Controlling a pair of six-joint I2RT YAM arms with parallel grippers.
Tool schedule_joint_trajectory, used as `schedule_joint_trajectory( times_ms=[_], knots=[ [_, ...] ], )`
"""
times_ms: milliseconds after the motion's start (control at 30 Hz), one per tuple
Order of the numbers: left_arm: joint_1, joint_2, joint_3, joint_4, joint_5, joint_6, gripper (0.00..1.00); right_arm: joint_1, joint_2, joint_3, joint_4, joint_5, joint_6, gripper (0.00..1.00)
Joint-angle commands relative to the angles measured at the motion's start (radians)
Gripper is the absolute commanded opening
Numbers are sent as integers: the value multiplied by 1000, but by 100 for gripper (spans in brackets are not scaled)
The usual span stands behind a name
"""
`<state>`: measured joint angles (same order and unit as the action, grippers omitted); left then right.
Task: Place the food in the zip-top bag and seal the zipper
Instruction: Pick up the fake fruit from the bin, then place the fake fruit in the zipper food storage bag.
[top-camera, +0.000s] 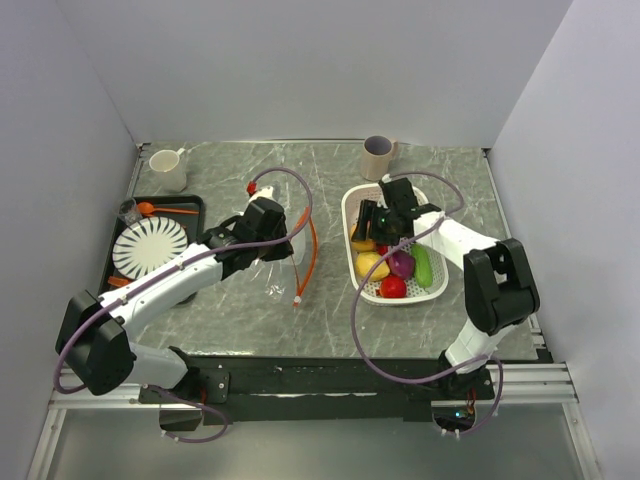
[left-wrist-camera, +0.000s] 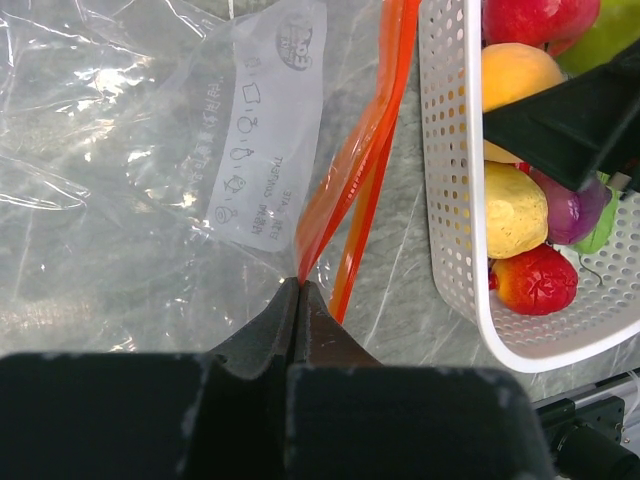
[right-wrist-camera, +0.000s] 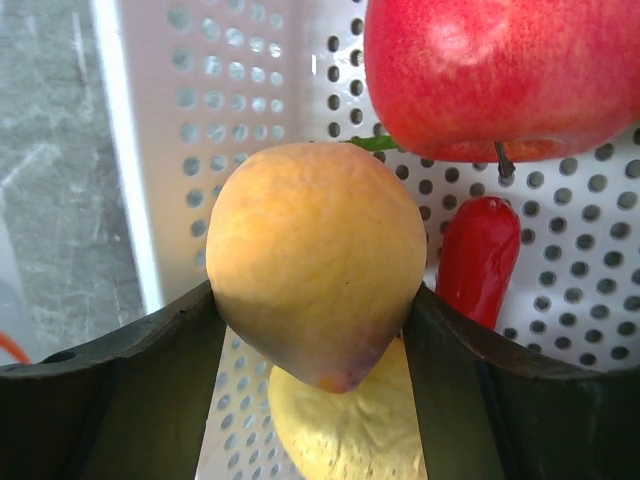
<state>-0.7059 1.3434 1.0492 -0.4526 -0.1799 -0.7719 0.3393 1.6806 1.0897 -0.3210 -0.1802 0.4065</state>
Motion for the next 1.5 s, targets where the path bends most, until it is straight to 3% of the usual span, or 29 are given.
schedule_joint_trajectory(
  times_ms=[0,200,433,667,933,1367,1433,1467],
  knots=[
    [2,-16,6,22,11,6,1,-6,-123,-14,36,-2,2,48],
    [2,-16,12,20,8,6,1,-5,-251,-54,23,-7,21,47],
    [3,-3,24,32,8,8,1,41,-467,-209,163,-146,124,46],
    [3,10,35,40,30,2,1,128,-521,-252,218,-220,170,46],
    [2,2,44,52,57,-9,1,225,-423,-217,264,-248,184,46],
    [2,-32,58,58,117,-26,1,274,-206,-110,313,-216,169,46],
    [2,-46,64,46,119,-27,1,274,-180,-71,290,-214,157,47],
    [2,-50,66,42,120,-29,1,274,-171,-54,274,-200,147,53]
  ],
)
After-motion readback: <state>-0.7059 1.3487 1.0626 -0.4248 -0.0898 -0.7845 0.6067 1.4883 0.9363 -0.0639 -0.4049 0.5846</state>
